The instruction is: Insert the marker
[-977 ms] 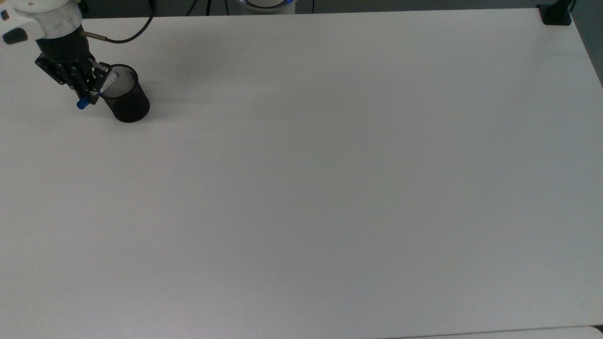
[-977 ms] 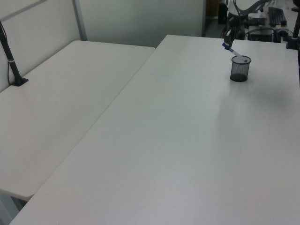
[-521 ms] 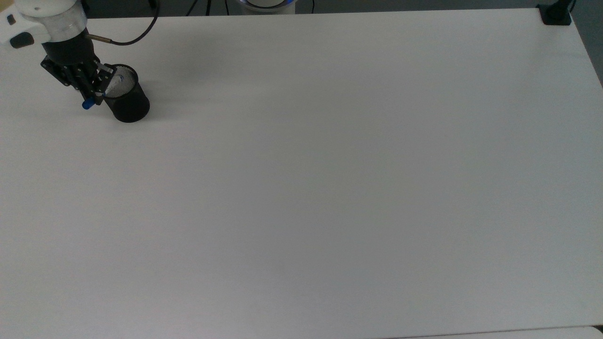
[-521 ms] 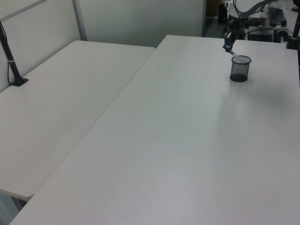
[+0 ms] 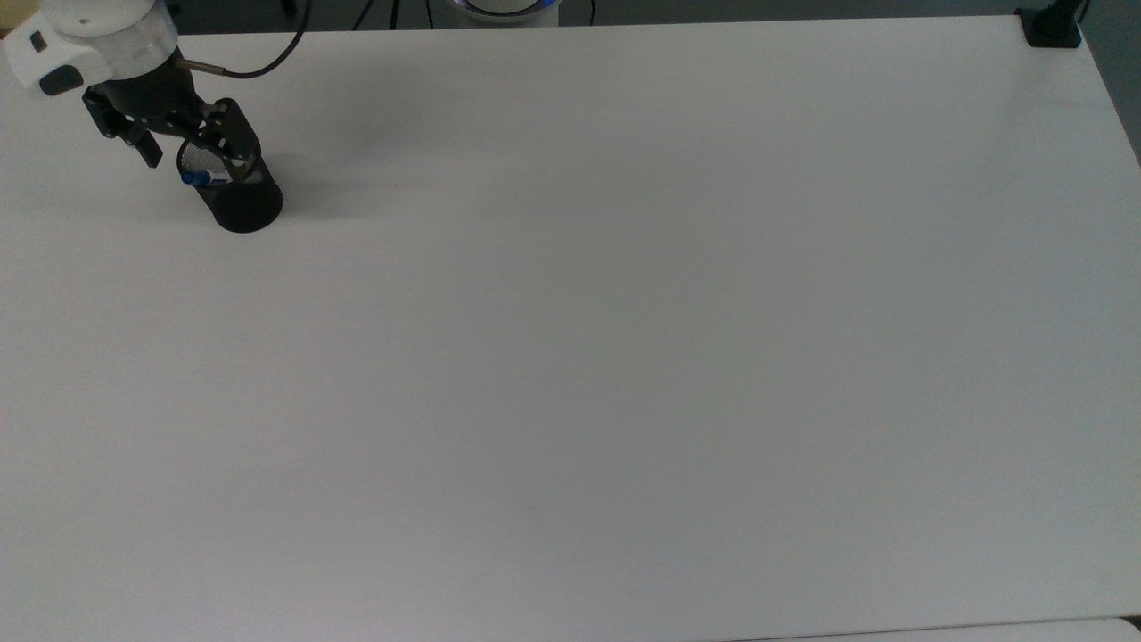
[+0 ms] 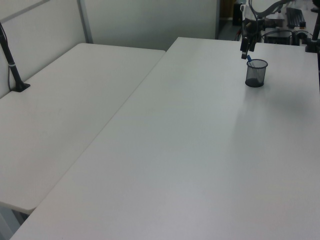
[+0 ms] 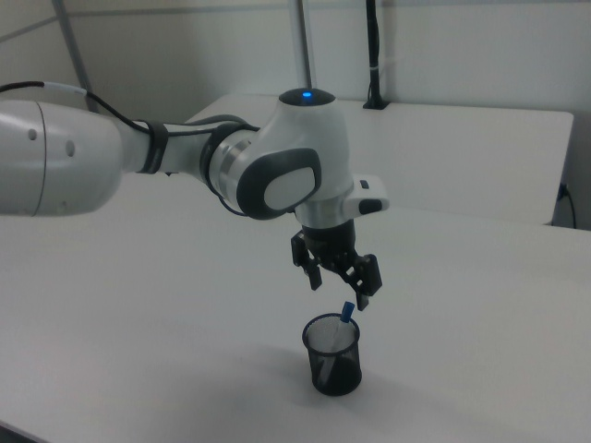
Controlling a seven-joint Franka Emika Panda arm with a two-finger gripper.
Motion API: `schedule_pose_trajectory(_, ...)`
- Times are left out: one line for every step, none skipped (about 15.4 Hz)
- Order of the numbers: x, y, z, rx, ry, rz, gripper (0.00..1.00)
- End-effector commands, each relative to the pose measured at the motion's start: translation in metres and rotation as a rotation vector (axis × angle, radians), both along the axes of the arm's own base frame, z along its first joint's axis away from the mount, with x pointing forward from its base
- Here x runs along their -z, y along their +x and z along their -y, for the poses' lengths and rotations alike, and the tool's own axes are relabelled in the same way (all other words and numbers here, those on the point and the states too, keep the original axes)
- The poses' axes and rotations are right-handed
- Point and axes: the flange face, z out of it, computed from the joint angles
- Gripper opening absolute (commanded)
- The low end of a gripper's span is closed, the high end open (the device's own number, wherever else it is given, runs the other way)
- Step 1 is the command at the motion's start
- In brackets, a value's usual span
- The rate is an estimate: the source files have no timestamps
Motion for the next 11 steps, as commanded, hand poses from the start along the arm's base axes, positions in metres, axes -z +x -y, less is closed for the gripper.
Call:
schedule_pose_trajectory(-0.053,0.005,-0.04,-0.063,0.033,-0.038,1.0)
schedule_pose_trajectory(-0.068,0.009,-0.056,-0.062,0.033,-0.039,1.0)
schedule_pose_trajectory(-0.082,0.013,-0.075,-0.057,0.033,-0.039,1.0)
schedule_pose_trajectory(-0.095,0.025,-0.113,-0.07,0.029,-0.033,1.0)
schedule_pose_trajectory(-0.104,0.03,-0.135,-0.064,0.027,-0.023,1.0)
schedule_pose_trajectory(-0.108,0.031,-0.152,-0.054,0.029,-0.033,1.0)
schedule_pose_trajectory(-0.112,0.032,-0.172,-0.064,0.025,-0.045,1.0)
schedule_pose_trajectory(-0.119,0.032,-0.194,-0.083,0.022,-0.047,1.0)
schedule_pose_trajectory(-0.119,0.032,-0.212,-0.1,0.021,-0.058,1.0)
schedule_pose_trajectory(-0.121,0.032,-0.225,-0.106,0.021,-0.06,1.0)
schedule_pose_trajectory(-0.123,0.031,-0.239,-0.116,0.019,-0.065,1.0)
